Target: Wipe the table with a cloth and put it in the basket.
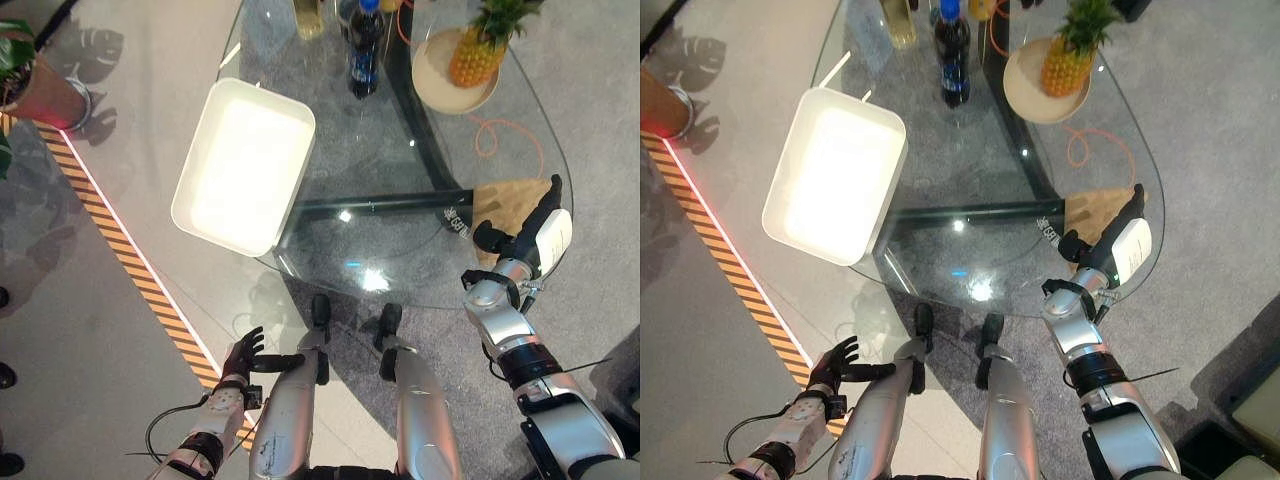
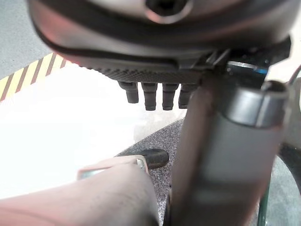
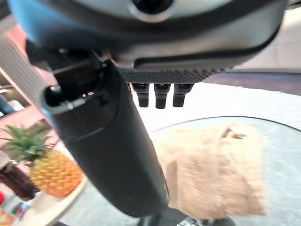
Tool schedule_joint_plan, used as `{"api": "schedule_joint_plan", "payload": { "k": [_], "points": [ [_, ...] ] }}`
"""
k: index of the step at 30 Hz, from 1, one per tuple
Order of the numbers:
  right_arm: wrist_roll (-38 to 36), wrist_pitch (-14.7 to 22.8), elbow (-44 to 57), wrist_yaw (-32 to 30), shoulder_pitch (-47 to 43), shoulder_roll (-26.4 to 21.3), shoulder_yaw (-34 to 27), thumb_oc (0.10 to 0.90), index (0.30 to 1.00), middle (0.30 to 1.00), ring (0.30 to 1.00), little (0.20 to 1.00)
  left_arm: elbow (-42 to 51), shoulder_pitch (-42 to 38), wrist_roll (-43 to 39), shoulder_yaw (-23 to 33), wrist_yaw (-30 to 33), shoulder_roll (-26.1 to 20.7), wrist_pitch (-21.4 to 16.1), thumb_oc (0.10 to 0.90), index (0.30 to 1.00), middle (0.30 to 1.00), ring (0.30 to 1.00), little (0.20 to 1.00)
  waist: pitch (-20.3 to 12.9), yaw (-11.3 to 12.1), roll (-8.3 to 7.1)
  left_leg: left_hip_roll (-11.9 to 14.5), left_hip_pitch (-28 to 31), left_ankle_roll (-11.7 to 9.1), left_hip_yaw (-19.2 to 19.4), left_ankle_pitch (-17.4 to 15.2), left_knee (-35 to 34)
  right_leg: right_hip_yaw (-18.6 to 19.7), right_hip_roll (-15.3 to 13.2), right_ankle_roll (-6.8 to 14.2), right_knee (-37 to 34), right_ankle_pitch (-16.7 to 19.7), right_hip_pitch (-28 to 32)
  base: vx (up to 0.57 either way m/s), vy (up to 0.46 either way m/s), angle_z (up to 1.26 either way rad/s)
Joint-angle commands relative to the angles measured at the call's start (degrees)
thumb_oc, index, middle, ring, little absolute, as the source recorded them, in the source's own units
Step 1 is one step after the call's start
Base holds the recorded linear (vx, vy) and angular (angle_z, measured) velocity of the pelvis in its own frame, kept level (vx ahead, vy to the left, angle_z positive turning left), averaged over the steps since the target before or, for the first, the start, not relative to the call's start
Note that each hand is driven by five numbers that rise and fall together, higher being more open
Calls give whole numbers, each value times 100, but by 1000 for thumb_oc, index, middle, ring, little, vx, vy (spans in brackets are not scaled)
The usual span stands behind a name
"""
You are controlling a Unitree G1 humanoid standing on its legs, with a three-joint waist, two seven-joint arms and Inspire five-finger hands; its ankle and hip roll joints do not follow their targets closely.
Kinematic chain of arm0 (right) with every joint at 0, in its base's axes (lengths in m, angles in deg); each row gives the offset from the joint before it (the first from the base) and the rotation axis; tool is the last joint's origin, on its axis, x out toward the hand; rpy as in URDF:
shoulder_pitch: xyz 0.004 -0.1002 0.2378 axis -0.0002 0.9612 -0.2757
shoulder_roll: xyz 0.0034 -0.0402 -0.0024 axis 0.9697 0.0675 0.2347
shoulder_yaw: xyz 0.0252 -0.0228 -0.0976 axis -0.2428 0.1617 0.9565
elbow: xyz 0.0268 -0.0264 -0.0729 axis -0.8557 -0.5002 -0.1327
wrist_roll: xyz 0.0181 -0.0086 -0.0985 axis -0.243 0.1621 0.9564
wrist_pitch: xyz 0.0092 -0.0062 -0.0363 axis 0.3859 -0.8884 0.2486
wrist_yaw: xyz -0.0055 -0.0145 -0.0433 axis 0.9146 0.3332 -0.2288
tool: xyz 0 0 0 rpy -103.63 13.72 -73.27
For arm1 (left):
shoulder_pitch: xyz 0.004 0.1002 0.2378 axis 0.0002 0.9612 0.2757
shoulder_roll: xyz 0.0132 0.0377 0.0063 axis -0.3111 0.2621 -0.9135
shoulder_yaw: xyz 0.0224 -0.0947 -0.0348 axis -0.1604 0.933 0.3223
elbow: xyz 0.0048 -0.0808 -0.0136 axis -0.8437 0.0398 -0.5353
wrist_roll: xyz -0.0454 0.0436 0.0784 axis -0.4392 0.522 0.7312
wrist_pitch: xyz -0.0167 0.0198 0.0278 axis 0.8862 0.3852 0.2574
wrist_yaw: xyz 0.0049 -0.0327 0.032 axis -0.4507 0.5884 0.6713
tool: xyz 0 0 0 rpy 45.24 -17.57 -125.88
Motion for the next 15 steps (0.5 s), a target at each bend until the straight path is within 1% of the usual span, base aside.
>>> {"api": "schedule_joint_plan", "payload": {
  "k": [1, 7, 10, 15],
  "points": [
    [-72, 52, 254, -620, -203, -610, -169, 800, 900, 900, 900, 900, 111, 319, -187, -134, 169, -27, -25, 800, 900, 900, 900, 900, -103, -1, 30, -36, -263, 62, 248, -777, 820, -11, 108, 77, 33, 61, -168, 27, 19, -4],
    [-532, 29, 150, -657, -318, -641, -212, 800, 900, 900, 900, 900, 224, 306, -258, -185, 191, 3, 119, 800, 900, 900, 900, 900, -103, -15, 69, -46, -603, 46, 245, -790, 973, 1, 110, 54, 127, 96, -508, 32, 6, -2],
    [-633, 147, 73, -569, -338, -633, -222, 800, 900, 900, 900, 900, 258, 325, -279, -217, 200, 19, 114, 800, 900, 900, 900, 900, -103, -12, 87, -39, -749, 48, 226, -792, 1029, 3, 103, 41, 196, 106, -671, 24, -3, 0],
    [-754, 136, -35, -506, -452, -719, -199, 800, 900, 900, 900, 900, 288, 332, -314, -271, 180, 23, 55, 800, 900, 900, 900, 900, -103, 4, 109, -46, -931, 51, 212, -796, 1110, 0, 95, 26, 266, 117, -850, 24, -3, 0]
  ]
}}
